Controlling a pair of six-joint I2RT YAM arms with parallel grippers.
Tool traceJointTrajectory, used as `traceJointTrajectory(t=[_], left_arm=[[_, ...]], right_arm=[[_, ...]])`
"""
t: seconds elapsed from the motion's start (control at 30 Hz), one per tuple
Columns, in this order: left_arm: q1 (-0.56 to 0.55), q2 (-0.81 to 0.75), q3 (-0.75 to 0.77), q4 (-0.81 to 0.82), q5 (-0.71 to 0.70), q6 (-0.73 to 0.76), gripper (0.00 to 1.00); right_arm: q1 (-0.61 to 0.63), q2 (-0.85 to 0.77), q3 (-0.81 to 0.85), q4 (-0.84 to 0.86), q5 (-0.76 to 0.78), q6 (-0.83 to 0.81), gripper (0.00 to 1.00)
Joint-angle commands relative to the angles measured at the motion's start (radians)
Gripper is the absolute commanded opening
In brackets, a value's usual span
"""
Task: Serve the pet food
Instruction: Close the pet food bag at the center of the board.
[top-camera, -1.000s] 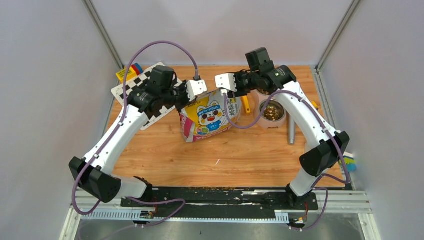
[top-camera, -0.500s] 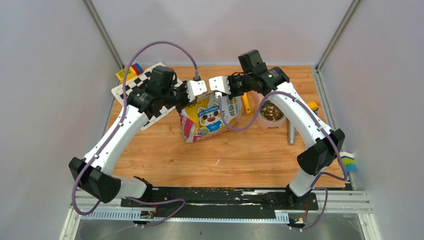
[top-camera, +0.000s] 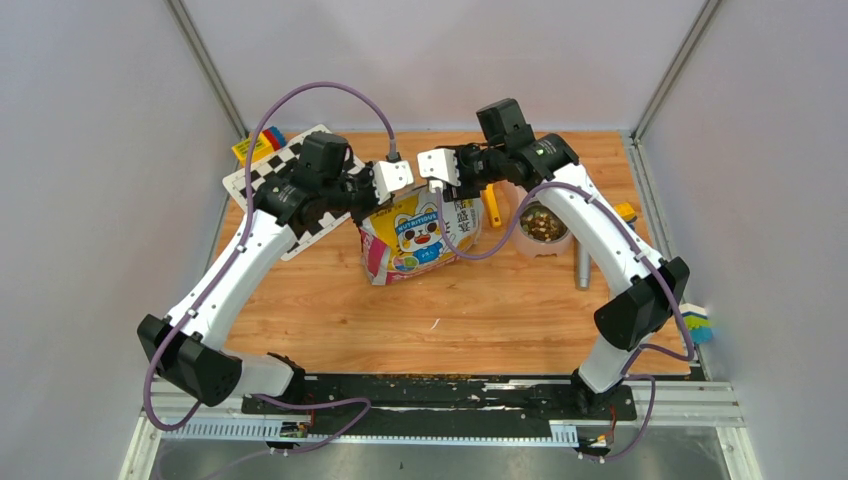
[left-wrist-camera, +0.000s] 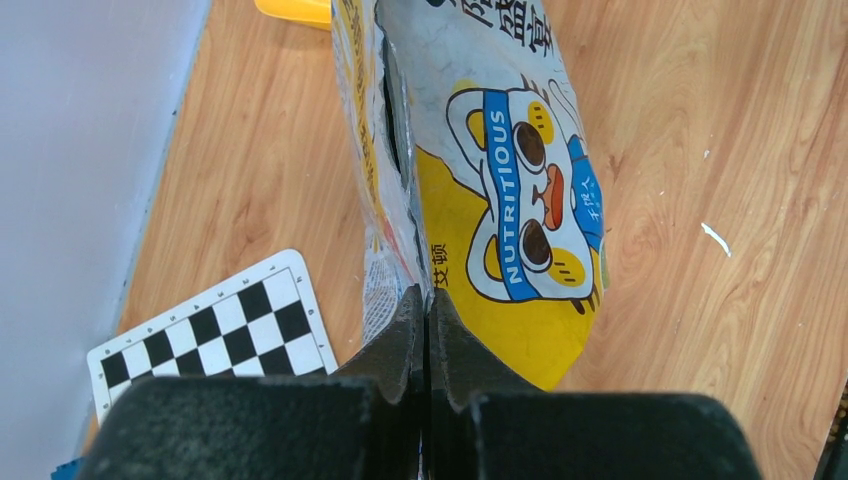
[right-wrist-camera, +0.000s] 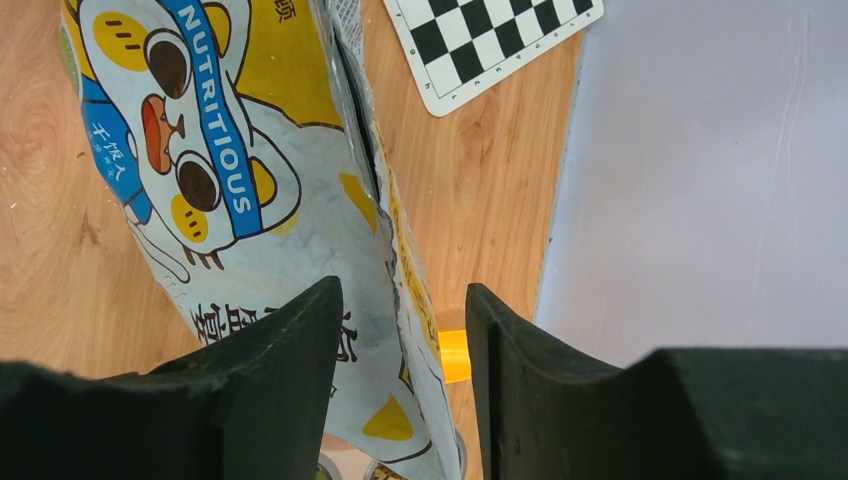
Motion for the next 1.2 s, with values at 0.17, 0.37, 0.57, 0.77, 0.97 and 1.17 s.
traceJointTrajectory(t=[0.17,0.37,0.57,0.77,0.97,1.17], left_arm=[[0.003,-0.093,0.080,0.059,0.074,0.003,0.00],[0.003,-0.092,0.081,0.059,0.079,0.000,0.00],[0.004,-0.095,0.087,0.053,0.081,0.001,0.00],[0.003,-0.099,0.087,0.050,0.078,0.002,0.00],[0.003,-0.098,0.090,0.050,0.083,0.002,0.00],[0.003,-0.102,0.080,0.053,0.085,0.005,0.00]], right_arm=[[0.014,-0.004,0.011,0.031,-0.056,0.022,0.48],[0.023,0.010,0.031,0.031,-0.063,0.037,0.23],[0.025,0.020,0.046,0.033,-0.067,0.047,0.00],[0.025,0.017,0.063,0.049,-0.071,0.078,0.24],[0.027,0.009,0.055,0.057,-0.149,0.100,0.60],[0.028,0.033,0.050,0.087,-0.228,0.145,0.55]])
